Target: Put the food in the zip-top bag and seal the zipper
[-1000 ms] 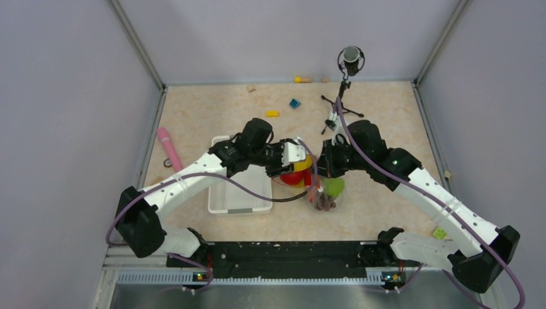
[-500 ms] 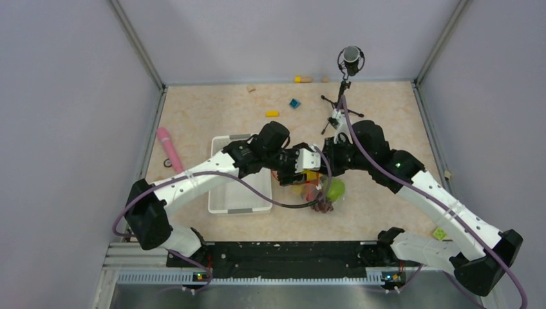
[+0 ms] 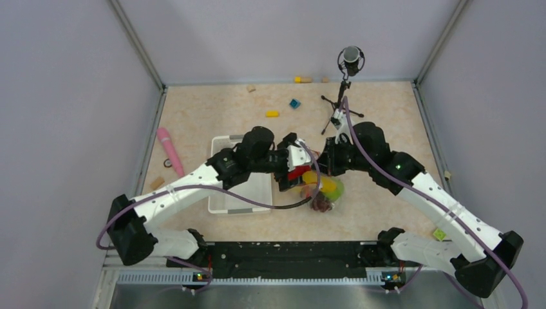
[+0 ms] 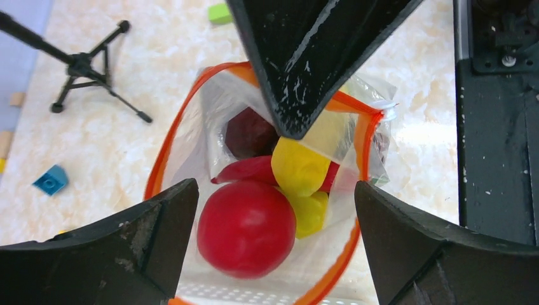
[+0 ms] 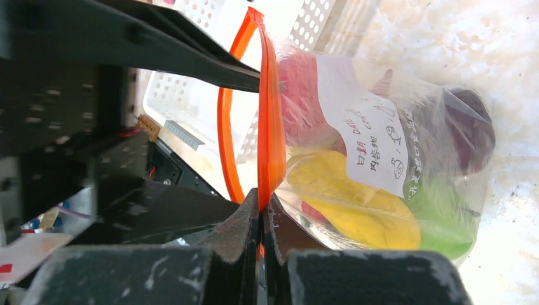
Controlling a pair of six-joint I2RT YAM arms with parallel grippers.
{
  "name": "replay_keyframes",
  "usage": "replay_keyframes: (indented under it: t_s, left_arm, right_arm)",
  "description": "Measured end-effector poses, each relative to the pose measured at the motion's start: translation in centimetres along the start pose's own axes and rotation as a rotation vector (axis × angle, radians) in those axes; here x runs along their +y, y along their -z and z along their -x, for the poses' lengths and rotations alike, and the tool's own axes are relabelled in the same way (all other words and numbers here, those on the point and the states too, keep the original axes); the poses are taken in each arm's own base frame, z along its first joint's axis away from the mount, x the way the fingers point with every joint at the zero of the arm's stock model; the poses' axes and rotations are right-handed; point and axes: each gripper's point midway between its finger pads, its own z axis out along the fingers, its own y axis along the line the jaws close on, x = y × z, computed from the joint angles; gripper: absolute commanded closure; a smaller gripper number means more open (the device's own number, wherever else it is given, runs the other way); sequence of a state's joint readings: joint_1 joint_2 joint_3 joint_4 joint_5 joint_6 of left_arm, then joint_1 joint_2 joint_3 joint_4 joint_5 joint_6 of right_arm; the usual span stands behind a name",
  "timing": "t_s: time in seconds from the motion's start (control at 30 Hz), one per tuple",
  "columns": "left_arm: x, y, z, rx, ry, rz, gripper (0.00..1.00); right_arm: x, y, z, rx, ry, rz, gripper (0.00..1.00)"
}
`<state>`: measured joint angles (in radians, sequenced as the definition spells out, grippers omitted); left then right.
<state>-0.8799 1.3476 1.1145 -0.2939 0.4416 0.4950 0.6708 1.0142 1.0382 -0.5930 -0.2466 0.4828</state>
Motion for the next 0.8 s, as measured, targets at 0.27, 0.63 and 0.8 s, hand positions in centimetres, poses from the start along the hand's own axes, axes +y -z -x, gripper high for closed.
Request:
replay_keyframes:
  t_s: [0.27, 0.63, 0.8]
  left_arm:
    - [1.8, 5.9, 1.9, -0.183, 0.103, 0.322, 0.02]
    - [8.0, 14.0, -0.9, -0.278, 0.595, 0.948, 0.02]
    - [8.8, 14.8, -5.3, -0.187, 0.777, 1.108, 0.02]
  right_arm:
    - [-0.6, -0.1, 0.1, -0.020, 0.002, -0.023, 1.00]
    - [-1.6, -0.3, 0.3, -0.043, 0.004, -0.068, 1.00]
    - [-1.8, -0.3, 0.4, -0.049, 0.013, -0.080, 1.00]
